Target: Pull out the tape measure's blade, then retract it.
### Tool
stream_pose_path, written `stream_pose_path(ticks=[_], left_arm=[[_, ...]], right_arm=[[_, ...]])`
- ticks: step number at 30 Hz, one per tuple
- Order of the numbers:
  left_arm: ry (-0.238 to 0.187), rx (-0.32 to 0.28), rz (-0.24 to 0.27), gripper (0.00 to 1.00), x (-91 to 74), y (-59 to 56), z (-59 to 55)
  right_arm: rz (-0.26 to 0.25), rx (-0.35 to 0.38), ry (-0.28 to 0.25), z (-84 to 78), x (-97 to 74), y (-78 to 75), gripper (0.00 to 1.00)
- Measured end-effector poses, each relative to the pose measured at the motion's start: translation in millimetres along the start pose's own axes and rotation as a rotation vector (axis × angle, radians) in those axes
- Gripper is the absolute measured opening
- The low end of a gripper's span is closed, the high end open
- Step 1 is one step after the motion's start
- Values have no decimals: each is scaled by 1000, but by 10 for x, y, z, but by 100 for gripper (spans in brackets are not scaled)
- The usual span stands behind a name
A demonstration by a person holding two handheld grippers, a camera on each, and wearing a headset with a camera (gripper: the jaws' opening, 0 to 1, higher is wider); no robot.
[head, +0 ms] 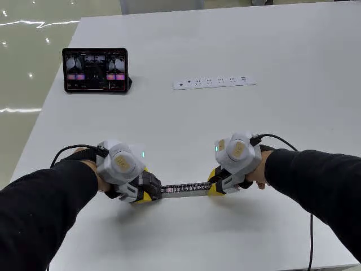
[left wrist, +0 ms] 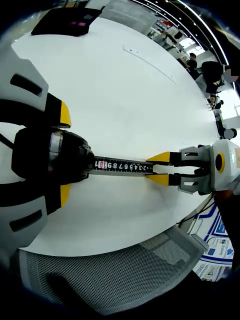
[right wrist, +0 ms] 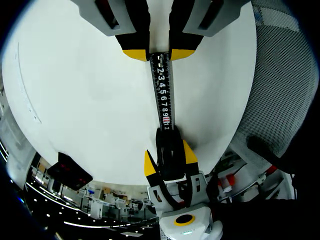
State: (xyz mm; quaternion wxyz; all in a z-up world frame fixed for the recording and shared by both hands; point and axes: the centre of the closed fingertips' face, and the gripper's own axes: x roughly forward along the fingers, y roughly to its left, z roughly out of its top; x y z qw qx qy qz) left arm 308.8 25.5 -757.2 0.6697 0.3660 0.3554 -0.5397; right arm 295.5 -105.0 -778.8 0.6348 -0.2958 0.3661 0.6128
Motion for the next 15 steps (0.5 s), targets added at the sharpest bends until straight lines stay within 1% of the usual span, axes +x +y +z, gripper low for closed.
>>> stream_pose_path(ticks=[15], left_arm=[[0,0,1,36,5,3,1]], right_arm=[[-4,6,9,-105,-84,-26,10]])
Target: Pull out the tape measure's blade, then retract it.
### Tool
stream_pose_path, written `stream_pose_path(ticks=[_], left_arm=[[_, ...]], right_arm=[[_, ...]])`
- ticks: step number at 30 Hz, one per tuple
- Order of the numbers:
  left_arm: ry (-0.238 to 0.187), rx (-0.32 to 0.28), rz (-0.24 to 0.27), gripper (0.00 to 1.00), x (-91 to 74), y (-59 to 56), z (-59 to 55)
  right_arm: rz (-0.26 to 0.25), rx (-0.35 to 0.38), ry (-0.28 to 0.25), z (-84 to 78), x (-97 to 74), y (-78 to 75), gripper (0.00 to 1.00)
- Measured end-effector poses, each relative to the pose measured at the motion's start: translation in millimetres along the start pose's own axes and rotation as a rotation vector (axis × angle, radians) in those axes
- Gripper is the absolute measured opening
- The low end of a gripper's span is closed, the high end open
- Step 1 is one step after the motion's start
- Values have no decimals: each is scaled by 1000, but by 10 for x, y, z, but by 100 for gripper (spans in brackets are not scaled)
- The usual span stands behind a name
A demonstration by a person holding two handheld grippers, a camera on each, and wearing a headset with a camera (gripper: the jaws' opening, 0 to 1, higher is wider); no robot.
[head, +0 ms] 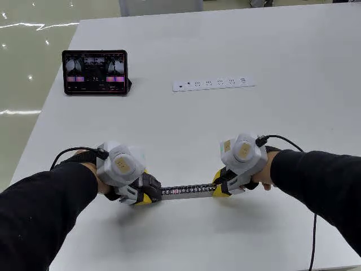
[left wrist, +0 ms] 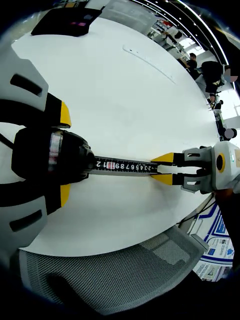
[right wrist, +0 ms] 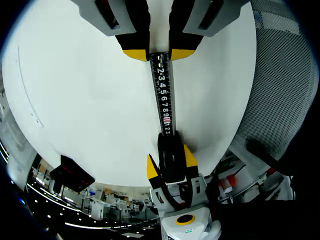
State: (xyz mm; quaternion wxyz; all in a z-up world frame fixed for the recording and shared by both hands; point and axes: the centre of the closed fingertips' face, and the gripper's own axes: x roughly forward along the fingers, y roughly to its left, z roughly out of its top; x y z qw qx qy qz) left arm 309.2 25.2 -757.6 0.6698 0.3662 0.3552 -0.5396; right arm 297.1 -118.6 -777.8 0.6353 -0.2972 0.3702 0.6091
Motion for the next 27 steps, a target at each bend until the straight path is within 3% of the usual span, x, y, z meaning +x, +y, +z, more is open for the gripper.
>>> stream_pose_path(ticks=[27], left_arm=[[2,-4,1,36,3,-1,2]], right_arm=[[-13,6,4,-145,-81,-26,10]])
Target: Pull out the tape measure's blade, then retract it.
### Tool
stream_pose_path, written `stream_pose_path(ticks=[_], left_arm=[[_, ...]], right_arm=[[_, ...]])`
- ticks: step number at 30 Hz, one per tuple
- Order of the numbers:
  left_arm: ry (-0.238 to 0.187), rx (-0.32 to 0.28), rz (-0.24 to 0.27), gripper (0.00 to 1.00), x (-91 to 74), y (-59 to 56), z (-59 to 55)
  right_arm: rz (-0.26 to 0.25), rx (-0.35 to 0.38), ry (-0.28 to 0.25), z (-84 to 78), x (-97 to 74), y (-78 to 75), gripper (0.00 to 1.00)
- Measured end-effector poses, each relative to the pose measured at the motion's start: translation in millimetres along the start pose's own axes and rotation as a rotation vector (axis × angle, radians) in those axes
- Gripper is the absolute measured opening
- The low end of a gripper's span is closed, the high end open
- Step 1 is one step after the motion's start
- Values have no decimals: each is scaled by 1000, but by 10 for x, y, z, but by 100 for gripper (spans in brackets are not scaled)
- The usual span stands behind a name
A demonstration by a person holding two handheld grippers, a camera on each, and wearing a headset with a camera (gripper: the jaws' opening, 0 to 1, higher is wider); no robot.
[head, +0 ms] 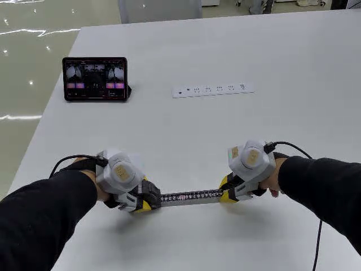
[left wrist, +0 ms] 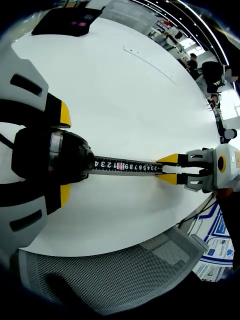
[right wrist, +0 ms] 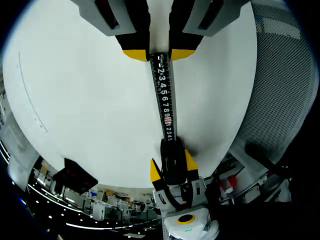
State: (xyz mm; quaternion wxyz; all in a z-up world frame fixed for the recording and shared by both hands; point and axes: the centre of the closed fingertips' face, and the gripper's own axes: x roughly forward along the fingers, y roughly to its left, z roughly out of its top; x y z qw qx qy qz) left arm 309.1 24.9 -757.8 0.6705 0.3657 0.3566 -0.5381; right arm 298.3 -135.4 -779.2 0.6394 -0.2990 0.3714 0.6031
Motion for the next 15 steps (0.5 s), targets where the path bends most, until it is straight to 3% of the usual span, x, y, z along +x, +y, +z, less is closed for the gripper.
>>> stream_pose_path(ticks=[15], left_arm=[[-2,-1,6,36,-6,-3,6]], right_arm=[[-2,11,-2,-60,-53,-7,9]])
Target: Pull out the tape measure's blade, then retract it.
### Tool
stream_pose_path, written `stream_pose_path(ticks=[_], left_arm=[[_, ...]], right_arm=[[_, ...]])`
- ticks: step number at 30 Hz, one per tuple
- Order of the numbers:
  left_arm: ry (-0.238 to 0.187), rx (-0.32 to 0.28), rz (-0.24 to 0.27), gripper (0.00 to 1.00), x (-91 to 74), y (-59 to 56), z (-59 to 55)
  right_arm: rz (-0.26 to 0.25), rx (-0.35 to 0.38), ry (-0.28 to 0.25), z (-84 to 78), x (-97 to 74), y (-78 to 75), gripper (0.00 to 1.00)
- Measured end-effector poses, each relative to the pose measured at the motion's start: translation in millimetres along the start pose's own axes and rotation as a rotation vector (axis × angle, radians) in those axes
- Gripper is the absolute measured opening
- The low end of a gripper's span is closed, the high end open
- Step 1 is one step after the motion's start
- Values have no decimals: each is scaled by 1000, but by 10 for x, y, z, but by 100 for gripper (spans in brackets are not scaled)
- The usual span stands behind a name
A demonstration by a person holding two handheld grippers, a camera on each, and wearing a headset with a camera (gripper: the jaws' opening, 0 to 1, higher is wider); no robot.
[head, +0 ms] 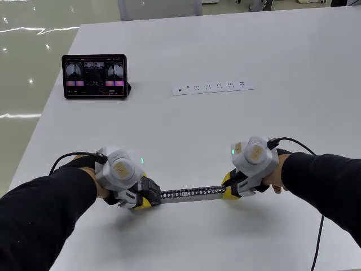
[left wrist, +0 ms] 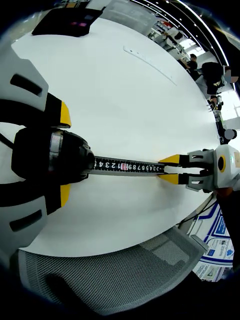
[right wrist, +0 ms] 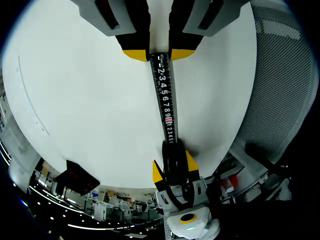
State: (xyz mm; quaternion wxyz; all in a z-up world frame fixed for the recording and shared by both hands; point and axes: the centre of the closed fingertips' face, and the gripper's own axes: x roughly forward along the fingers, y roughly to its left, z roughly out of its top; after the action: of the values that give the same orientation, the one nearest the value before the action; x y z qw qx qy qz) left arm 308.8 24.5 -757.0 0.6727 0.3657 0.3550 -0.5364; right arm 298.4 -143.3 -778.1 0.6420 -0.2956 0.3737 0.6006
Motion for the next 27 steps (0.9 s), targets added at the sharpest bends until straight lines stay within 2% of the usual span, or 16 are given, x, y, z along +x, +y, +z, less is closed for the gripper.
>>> stream_pose_path(ticks=[27], left_arm=[[-3,-2,4,36,-4,9,-8]], right_arm=[[-3,25,0,-108,-60,-5,10]])
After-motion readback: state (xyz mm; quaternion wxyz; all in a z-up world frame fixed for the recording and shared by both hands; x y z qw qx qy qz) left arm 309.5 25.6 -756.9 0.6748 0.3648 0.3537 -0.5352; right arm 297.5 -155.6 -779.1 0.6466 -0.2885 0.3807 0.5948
